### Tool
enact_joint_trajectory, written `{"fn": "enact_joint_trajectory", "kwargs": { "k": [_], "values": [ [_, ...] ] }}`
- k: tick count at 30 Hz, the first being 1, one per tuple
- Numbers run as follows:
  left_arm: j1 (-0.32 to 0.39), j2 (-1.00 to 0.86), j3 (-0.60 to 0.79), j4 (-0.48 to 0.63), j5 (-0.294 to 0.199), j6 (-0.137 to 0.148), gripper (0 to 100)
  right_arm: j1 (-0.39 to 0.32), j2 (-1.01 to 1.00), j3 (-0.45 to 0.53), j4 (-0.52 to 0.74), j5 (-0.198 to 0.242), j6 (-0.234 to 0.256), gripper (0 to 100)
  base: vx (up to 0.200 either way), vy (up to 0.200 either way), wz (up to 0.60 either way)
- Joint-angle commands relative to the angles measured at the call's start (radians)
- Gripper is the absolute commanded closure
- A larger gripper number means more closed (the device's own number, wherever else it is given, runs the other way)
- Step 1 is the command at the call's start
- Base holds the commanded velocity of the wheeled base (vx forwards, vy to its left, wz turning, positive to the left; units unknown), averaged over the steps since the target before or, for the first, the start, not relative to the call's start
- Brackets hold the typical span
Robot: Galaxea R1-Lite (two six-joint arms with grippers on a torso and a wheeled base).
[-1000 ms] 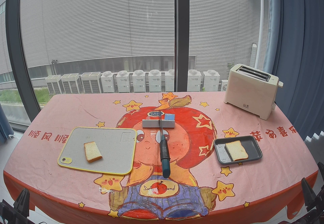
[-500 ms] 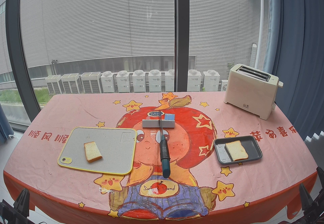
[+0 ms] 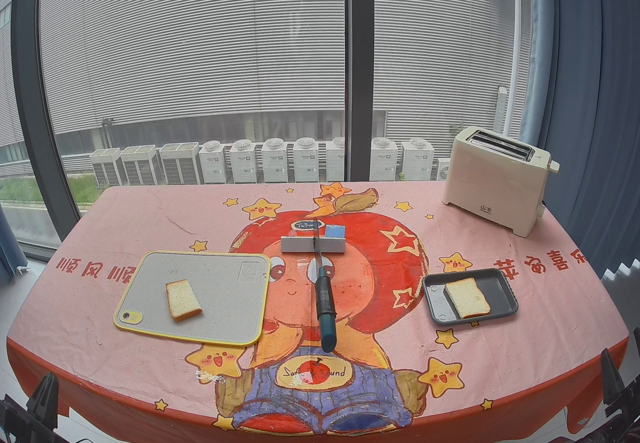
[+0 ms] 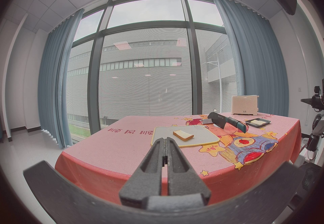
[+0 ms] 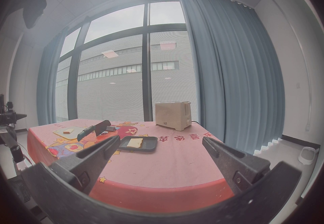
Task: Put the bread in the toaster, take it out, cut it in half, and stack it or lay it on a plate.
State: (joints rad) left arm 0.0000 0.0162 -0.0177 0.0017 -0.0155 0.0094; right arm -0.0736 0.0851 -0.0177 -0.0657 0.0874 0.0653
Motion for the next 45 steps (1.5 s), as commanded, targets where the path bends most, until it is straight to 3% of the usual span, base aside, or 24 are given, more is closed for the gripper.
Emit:
{"fn": "enact_joint_trajectory", "kwargs": {
  "k": [1,4,9,10,12,17,20,25,28,30,32,42,45],
  "values": [
    [-0.002,-0.009,0.018,0.0,0.0,0.0,100,0.0,0.002,0.015,0.018,-0.029,0.014,0,0.0,0.0,0.0],
    [0.0,-0.009,0.018,0.0,0.0,0.0,100,0.0,0.004,0.013,0.023,-0.034,0.008,0,0.0,0.0,0.0],
    [0.0,-0.009,0.018,0.0,0.0,0.0,100,0.0,0.004,0.013,0.018,-0.005,-0.024,0,0.0,0.0,0.0],
    [0.0,-0.009,0.018,0.0,0.0,0.0,100,0.002,0.004,0.015,0.012,0.034,-0.056,0,0.0,0.0,0.0],
    [0.0,-0.009,0.018,0.0,0.0,0.0,100,0.002,0.004,0.018,0.004,0.095,-0.076,0,0.0,0.0,0.0],
    [0.0,-0.009,0.018,0.0,0.0,0.0,100,0.006,0.004,0.018,0.014,0.12,-0.073,0,0.0,0.0,0.0],
    [0.0,-0.009,0.018,0.0,0.0,0.0,100,0.003,0.004,0.018,0.011,0.103,-0.068,0,0.0,0.0,0.0],
    [0.0,-0.009,0.018,0.0,0.0,0.0,100,0.006,0.002,0.018,0.009,0.0,-0.042,0,0.0,0.0,0.0],
    [0.0,-0.009,0.018,0.0,0.0,0.0,100,0.005,0.004,0.018,0.011,-0.014,-0.045,0,0.0,0.0,0.0],
    [0.0,-0.009,0.018,0.0,0.0,0.0,100,0.003,0.004,0.018,0.018,-0.018,-0.061,0,0.0,0.0,0.0],
    [0.0,-0.009,0.018,0.0,0.0,0.0,100,0.003,0.005,0.018,0.063,-0.057,-0.121,0,0.0,0.0,0.0],
    [0.0,-0.009,0.018,0.0,0.0,0.0,100,0.009,0.001,0.015,0.084,-0.057,-0.108,0,0.0,0.0,0.0],
    [0.0,-0.009,0.018,0.0,0.0,0.0,100,0.097,-0.064,0.015,0.083,-0.052,-0.108,0,0.0,0.0,0.0]
  ]
}}
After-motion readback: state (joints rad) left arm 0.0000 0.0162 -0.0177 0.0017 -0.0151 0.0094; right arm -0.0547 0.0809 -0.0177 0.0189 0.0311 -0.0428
